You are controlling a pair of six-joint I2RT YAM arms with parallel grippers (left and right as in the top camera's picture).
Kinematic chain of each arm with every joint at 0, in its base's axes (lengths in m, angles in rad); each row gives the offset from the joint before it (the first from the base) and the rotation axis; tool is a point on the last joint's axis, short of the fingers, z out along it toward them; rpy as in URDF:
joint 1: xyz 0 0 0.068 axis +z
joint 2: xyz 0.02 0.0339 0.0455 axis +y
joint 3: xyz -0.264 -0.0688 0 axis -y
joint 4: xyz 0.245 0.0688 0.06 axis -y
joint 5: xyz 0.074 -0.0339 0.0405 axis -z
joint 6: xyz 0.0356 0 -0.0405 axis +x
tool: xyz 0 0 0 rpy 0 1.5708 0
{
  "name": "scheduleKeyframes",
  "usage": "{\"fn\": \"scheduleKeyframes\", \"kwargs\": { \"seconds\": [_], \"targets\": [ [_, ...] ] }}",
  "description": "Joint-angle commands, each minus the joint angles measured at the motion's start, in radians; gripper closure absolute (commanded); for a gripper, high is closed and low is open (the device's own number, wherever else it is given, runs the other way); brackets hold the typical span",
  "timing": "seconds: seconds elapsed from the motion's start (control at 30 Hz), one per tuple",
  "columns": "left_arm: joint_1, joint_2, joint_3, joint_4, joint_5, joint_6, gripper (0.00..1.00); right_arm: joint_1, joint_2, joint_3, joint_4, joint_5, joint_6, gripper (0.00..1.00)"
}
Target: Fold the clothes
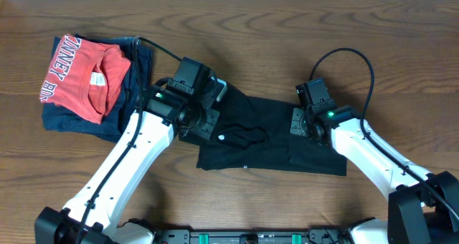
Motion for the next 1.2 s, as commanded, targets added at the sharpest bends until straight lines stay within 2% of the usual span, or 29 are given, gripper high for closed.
{"fn": "scheduleKeyframes", "kwargs": {
  "seconds": [0.0,0.17,0.2,0.27,0.4,0.5,0.57,0.7,0.87,0.9,1.03,1.17],
  "targets": [
    [0.001,-0.004,0.006,-0.003,-0.005,0.003,0.83,0.013,0.007,-0.004,0.024,0.022,0.018,0.96],
    [0.001,-0.004,0.006,-0.005,-0.006,0.003,0.83,0.013,0.006,-0.004,0.082,-0.053,0.018,0.99],
    [0.002,-0.004,0.006,-0.008,-0.005,0.003,0.83,0.013,0.006,-0.003,0.082,-0.065,0.017,0.93],
    [0.002,-0.004,0.006,-0.016,-0.006,0.003,0.83,0.013,0.005,0.002,0.044,-0.064,-0.009,0.54],
    [0.002,-0.004,0.006,-0.030,-0.006,0.003,0.83,0.010,-0.026,0.026,-0.077,-0.106,-0.138,0.52],
    [0.002,-0.004,0.006,-0.034,-0.006,0.003,0.83,0.024,-0.093,0.038,-0.175,-0.112,-0.201,0.47],
    [0.002,-0.008,0.006,-0.034,-0.006,0.003,0.83,0.034,-0.132,0.038,-0.230,-0.116,-0.203,0.43],
    [0.002,-0.037,0.006,-0.043,-0.006,-0.019,0.83,0.076,-0.154,0.035,-0.315,-0.159,-0.202,0.43],
    [0.002,-0.105,0.006,-0.045,-0.006,-0.031,0.83,0.149,-0.116,0.021,-0.304,-0.092,-0.142,0.46],
    [0.002,-0.120,0.006,-0.045,-0.006,-0.031,0.79,0.156,-0.104,0.021,-0.301,-0.070,-0.124,0.46],
    [0.002,-0.178,0.006,-0.045,-0.006,-0.031,0.77,0.170,-0.035,0.021,-0.282,-0.013,-0.086,0.51],
    [0.002,-0.222,0.006,-0.045,-0.006,-0.031,0.75,0.172,0.038,0.021,-0.250,0.012,-0.077,0.51]
  ]
}}
